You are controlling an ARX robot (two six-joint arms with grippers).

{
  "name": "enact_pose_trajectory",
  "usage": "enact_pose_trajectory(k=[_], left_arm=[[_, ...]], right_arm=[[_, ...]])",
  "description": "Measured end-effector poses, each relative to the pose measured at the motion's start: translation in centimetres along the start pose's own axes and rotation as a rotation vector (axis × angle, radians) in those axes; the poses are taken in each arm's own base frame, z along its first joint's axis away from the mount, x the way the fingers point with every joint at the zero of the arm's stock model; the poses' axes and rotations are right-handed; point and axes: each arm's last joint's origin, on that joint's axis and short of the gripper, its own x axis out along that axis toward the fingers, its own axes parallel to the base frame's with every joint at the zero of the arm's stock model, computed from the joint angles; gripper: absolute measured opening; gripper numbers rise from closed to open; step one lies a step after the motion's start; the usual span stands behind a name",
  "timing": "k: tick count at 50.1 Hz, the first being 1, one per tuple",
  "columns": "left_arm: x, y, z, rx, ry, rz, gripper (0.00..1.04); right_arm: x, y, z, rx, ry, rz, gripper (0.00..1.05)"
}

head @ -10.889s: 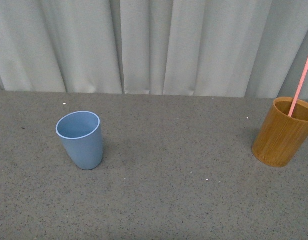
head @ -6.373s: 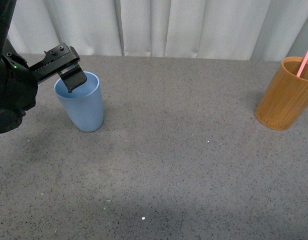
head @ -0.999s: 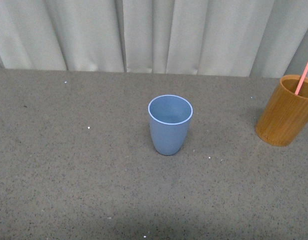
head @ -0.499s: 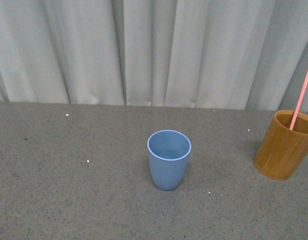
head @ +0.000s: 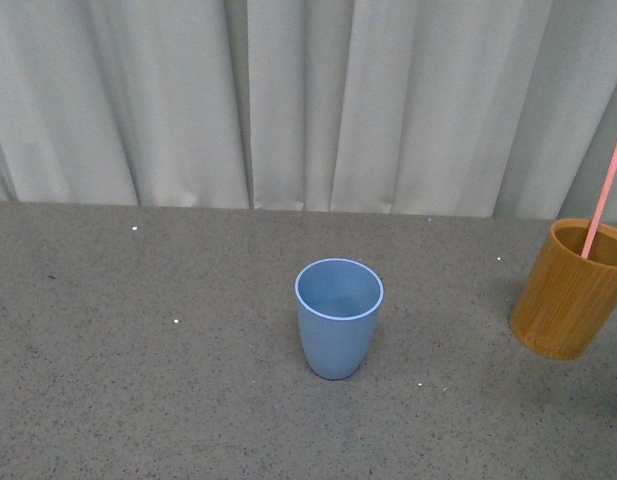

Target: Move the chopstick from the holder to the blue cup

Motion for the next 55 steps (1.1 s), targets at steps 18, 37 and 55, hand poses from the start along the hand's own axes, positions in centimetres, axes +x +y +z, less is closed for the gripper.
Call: enact_pose_trajectory(k=[18,37,55], left_arm=[[0.0,0.0,0.0,0.000,0.000,0.000,0.98],[0.0,0.0,0.0,0.000,0.000,0.000,0.98],[0.0,0.0,0.0,0.000,0.000,0.000,0.98]], right_arm=[[7.7,0.3,0.2,-0.038,0.067,-0.067,0.95],[12.2,0.7,0.4,-0.047,0.094,-0.130,0.95],[14.8,2.5,-0.3,-0.034,0.125,-0.127,0.95]])
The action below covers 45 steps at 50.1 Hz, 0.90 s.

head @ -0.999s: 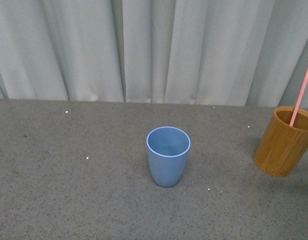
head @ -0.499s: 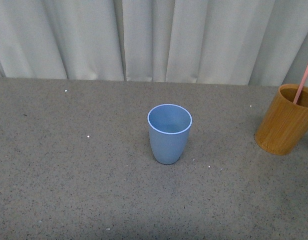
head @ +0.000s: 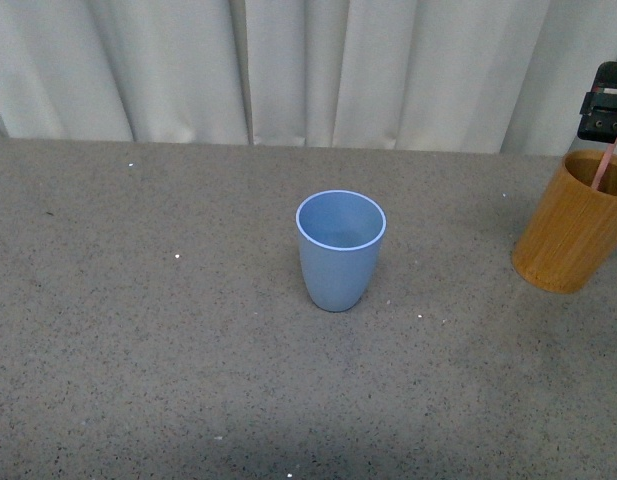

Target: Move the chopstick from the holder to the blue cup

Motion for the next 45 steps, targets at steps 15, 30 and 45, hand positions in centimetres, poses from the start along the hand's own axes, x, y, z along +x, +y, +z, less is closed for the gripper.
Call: enact_pose_trajectory(k=[15,30,45], left_arm=[[0.0,0.0,0.0,0.000,0.000,0.000,0.98],[0.0,0.0,0.0,0.000,0.000,0.000,0.98],[0.0,0.0,0.0,0.000,0.000,0.000,0.98]], right_arm=[[1.4,1.0,0.0,0.020,0.009,-0.017,0.95],[1.8,1.1,-0.3,0.037,0.020,-0.032,0.94],[1.4,1.8,-1.1,0.035,0.025,-0.018,0.11]])
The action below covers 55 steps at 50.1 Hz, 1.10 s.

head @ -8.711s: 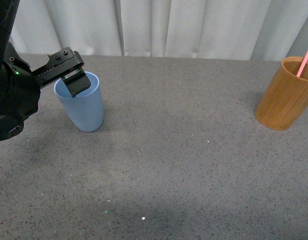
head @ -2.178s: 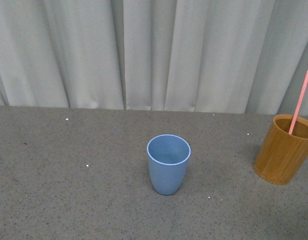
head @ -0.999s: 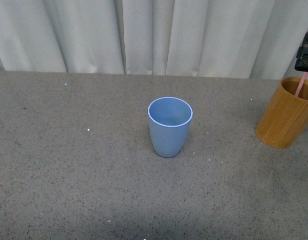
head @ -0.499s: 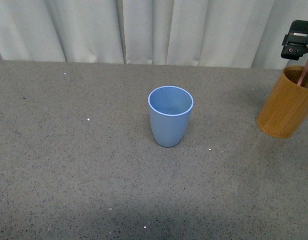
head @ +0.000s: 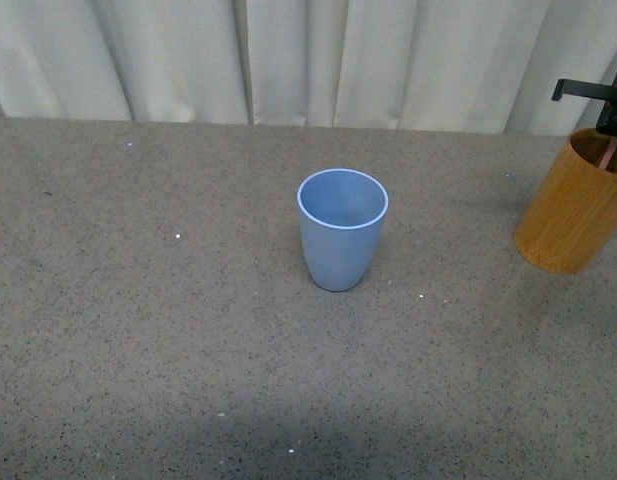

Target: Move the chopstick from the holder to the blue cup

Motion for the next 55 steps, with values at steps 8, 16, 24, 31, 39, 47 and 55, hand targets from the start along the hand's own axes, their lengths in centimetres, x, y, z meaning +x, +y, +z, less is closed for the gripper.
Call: enact_pose_trajectory(k=[8,16,24,31,39,47,55], left_arm=[[0.0,0.0,0.0,0.000,0.000,0.000,0.98],[0.0,0.0,0.0,0.000,0.000,0.000,0.98],[0.0,0.0,0.0,0.000,0.000,0.000,0.98],[0.0,0.0,0.0,0.000,0.000,0.000,0.98],[0.0,0.0,0.0,0.000,0.000,0.000,0.98],[0.0,0.0,0.0,0.000,0.000,0.000,0.98],[0.0,0.0,0.0,0.000,0.000,0.000,0.98]], right_arm=[[0.0,-0.1,0.0,0.002,-0.004,0.009,0.03],[-0.1,-0.1,-0.1,0.004,-0.008,0.016,0.03],[-0.5,-0.1,-0.1,0.009,-0.016,0.023,0.03],[-1.2,-0.1,0.2,0.016,-0.024,0.033,0.03],[-2.7,-0.2,1.9,0.026,-0.071,0.044,0.03],[-4.6,-0.4,3.8,0.034,-0.121,0.053,0.03],[-6.7,-0.7,5.8,0.039,-0.215,0.033,0.03]])
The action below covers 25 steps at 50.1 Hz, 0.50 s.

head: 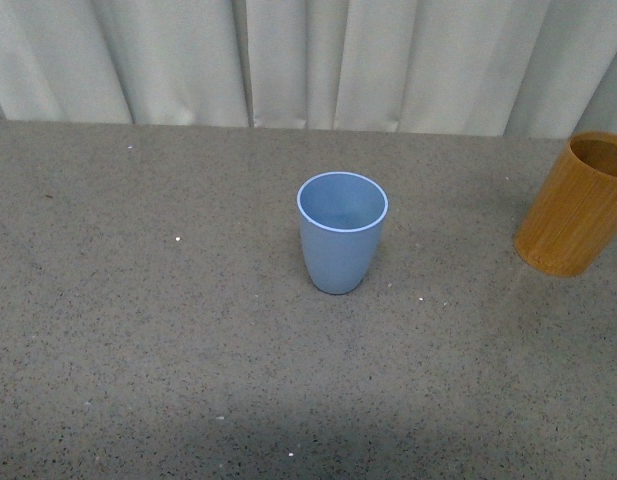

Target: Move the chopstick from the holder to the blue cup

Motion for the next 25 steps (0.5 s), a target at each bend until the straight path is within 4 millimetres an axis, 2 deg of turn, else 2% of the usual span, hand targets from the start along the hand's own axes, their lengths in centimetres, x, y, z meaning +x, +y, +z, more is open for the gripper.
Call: enact_pose_trajectory(k=[17,25], left_arm=[[0.0,0.0,0.0,0.000,0.000,0.000,0.98],[0.0,0.0,0.0,0.000,0.000,0.000,0.98]], right_arm=[[-4.7,-0.4,4.9,0.026,-0.154,0.017,0.03],[-7.5,1.5,6.9,0.067,-0.194,0.095,0.03]])
